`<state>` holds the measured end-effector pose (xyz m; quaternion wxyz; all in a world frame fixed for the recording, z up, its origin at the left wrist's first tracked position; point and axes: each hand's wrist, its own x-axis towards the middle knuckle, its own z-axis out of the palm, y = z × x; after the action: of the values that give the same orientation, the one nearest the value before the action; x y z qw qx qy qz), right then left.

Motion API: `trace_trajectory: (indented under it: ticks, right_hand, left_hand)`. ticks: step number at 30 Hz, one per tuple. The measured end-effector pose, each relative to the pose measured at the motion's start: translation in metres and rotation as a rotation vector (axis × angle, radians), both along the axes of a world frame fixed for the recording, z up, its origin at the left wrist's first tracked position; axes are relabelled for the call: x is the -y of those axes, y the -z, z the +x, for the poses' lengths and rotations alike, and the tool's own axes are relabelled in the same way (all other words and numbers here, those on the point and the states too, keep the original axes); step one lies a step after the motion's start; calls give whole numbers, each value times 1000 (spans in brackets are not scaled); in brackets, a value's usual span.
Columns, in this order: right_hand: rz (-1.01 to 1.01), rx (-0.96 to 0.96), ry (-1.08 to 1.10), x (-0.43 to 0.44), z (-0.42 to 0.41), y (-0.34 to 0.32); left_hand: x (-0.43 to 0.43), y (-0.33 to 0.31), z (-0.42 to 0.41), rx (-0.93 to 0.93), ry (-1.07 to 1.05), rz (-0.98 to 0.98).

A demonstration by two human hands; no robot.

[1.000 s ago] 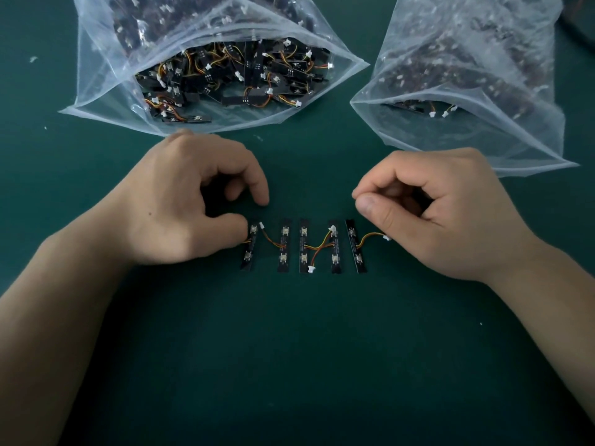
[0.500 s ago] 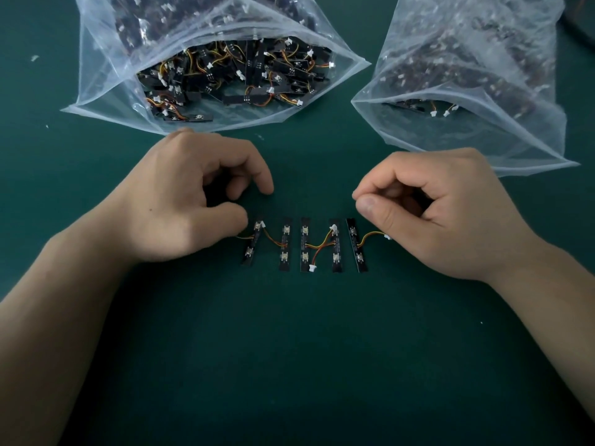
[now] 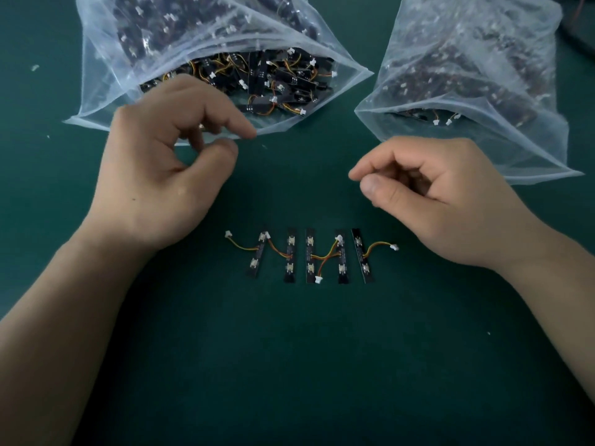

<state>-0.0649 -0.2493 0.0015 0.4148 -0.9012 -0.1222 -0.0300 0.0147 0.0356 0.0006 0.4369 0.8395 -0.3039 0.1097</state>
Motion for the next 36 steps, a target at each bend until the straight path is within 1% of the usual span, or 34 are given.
trace_trajectory:
  ticks: [3, 5, 7, 9, 10, 11, 15, 17, 20, 23, 25, 27, 29, 31, 33, 36]
  right_hand:
    - [-34, 3, -32, -5, 14, -4]
    - [-86, 10, -76, -9, 26, -5]
    - [-133, 28, -76, -12, 38, -4]
    - [-138, 61, -26, -13, 45, -1]
    - [-127, 79, 1, -13, 46, 2]
    - [-116, 97, 17, -12, 46, 3]
    - [-113, 141, 14, -11, 41, 7]
    - [-119, 148, 9, -11, 40, 7]
    - [-156, 198, -23, -13, 40, 4]
    - [-285, 189, -79, -16, 49, 1]
    - [-429, 143, -80, -22, 57, -1]
    - [-562, 108, -61, -29, 65, -2]
    - [-604, 101, -53, -34, 67, -1]
    - [-524, 118, -42, -35, 66, 0]
    - [-387, 146, -29, -32, 64, 3]
    - [-201, 178, -23, -26, 62, 5]
  left_hand:
    - [5, -2, 7, 32, -59, 40]
    - [8, -4, 17, 40, -88, 119]
    - [15, -7, 25, 10, -65, 306]
    - [21, -6, 27, -65, -88, 519]
    - [22, -4, 27, -84, -114, 573]
    - [21, -2, 27, -80, -130, 571]
    - [15, 2, 26, -5, -72, 367]
    - [16, 2, 27, -20, -72, 290]
    - [18, 5, 24, -55, -108, 240]
    - [17, 4, 23, -20, -92, 244]
    - [17, 4, 24, 9, -62, 259]
    - [18, 5, 23, 7, -62, 331]
    - [20, 6, 23, -7, -100, 409]
    - [20, 6, 23, 9, -95, 399]
    - [18, 6, 23, 37, -70, 336]
    - [17, 5, 22, 41, -91, 253]
